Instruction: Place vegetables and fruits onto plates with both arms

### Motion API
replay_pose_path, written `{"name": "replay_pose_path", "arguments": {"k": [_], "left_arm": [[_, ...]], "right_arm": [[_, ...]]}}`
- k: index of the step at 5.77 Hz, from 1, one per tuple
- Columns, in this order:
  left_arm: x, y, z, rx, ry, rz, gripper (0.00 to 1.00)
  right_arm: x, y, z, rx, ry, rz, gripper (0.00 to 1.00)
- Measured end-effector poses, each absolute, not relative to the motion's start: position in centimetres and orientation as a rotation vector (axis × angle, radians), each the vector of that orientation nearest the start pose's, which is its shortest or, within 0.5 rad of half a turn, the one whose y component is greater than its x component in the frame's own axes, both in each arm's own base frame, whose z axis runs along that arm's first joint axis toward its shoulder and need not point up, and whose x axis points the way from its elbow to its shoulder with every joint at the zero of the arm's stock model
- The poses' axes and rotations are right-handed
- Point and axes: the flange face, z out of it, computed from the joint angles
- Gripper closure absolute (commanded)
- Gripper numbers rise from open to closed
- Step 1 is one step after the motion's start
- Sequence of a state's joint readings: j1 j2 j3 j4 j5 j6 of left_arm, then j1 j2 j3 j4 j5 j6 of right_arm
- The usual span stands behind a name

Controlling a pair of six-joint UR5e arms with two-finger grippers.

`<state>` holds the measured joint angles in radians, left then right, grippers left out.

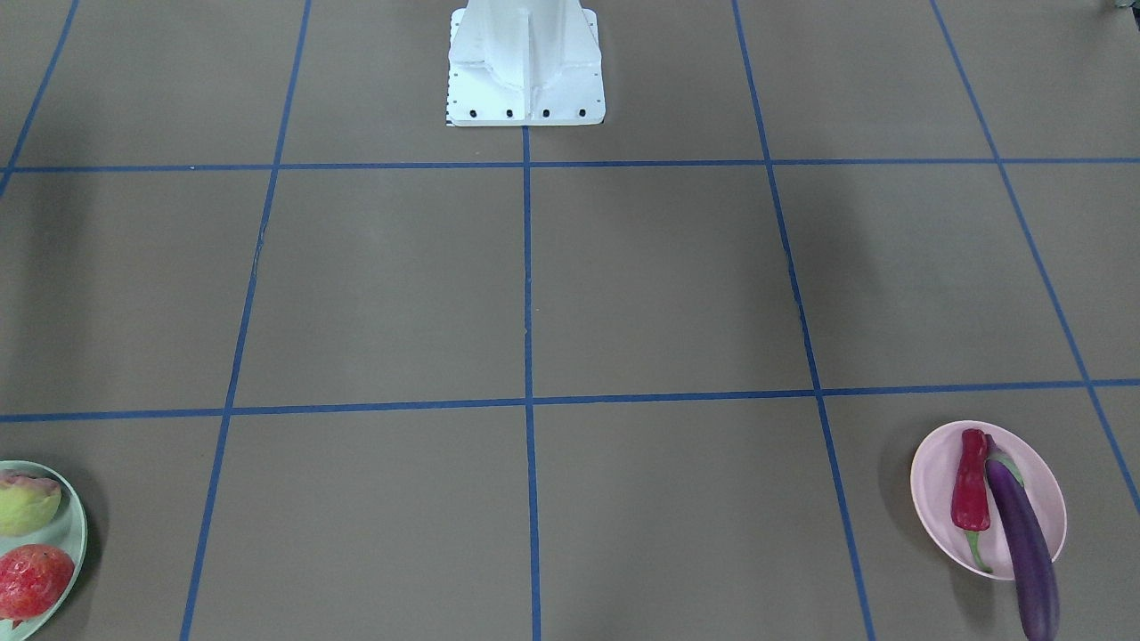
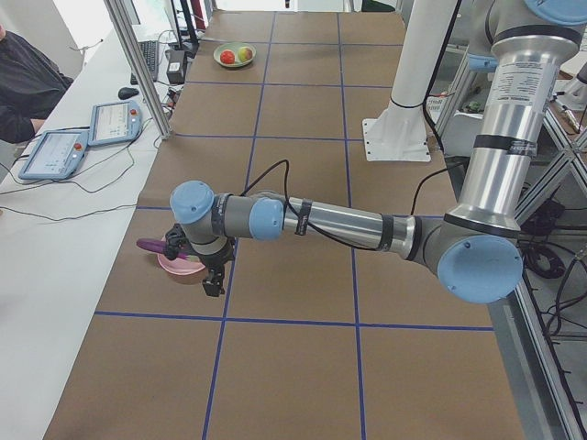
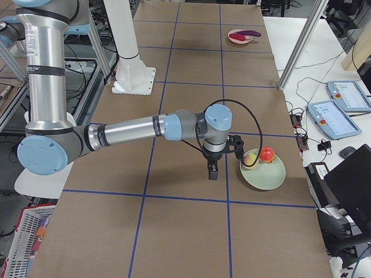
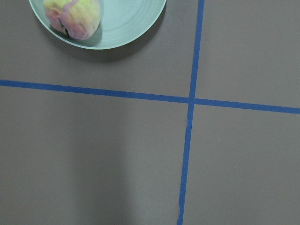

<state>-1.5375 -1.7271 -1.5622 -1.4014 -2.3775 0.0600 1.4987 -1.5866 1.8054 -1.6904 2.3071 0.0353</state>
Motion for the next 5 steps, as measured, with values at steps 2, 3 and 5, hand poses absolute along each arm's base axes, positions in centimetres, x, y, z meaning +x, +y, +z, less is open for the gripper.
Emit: {"name": "replay_pose_path", "arguments": {"k": [2,3,5], "left_arm": [[-5.6,-50.9,62.4,0.000,0.812,0.104,0.00],[-6.0,-48.1,63.8,0.010,0.813,0.119,0.00],[-8.5,-45.5,64.0,0.040,0.790,0.084,0.00]], "right_arm": [[3.1,-48.7,56.5,0.057,-0.740,-0.072,0.00],[3.1,-48.7,56.5,0.057,-0.740,-0.073,0.00],[3.1,-48.7,56.5,0.057,-0.740,-0.074,0.00]]}}
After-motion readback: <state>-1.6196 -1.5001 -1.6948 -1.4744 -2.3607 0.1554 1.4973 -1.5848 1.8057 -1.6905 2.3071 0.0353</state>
